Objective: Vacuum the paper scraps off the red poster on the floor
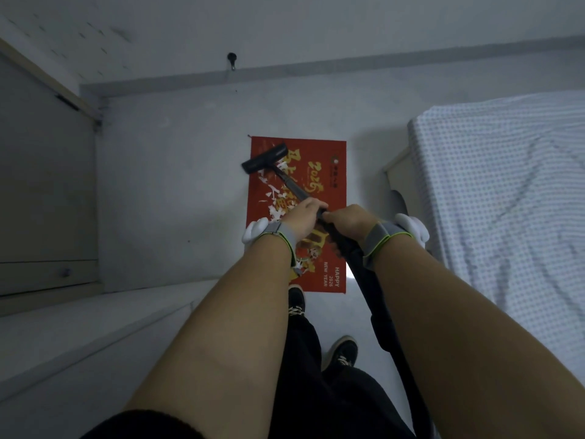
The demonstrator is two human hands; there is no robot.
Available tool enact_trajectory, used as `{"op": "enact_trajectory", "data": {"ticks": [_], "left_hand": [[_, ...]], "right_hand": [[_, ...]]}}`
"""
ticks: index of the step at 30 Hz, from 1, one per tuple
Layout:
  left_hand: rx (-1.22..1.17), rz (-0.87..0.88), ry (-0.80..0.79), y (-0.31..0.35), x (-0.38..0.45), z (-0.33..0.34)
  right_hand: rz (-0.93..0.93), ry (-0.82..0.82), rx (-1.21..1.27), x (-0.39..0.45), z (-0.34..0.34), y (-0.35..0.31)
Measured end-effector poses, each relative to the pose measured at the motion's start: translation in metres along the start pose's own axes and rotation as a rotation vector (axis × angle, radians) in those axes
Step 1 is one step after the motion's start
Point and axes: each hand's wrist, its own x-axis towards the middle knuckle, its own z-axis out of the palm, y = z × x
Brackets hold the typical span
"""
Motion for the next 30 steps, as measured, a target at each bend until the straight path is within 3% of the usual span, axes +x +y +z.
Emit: {"op": "enact_trajectory", "data": {"ticks": [14,26,30], "left_hand": [[0.087,-0.006,-0.037,-0.044,-0.047,0.087],[0.136,-0.005,-0.05,-0.06,-0.075,0.12],[0.191,0.106,0.001,-0.062,-0.077,0.12]], "right_hand": [[0.023,-0.032,-0.038,-0.044,-0.034,0.091],[0.0,-0.051,-0.054,-0.066,-0.043,0.132],[-0.015,-0.043,-0.016,-0.068,-0.042,0.135]]}}
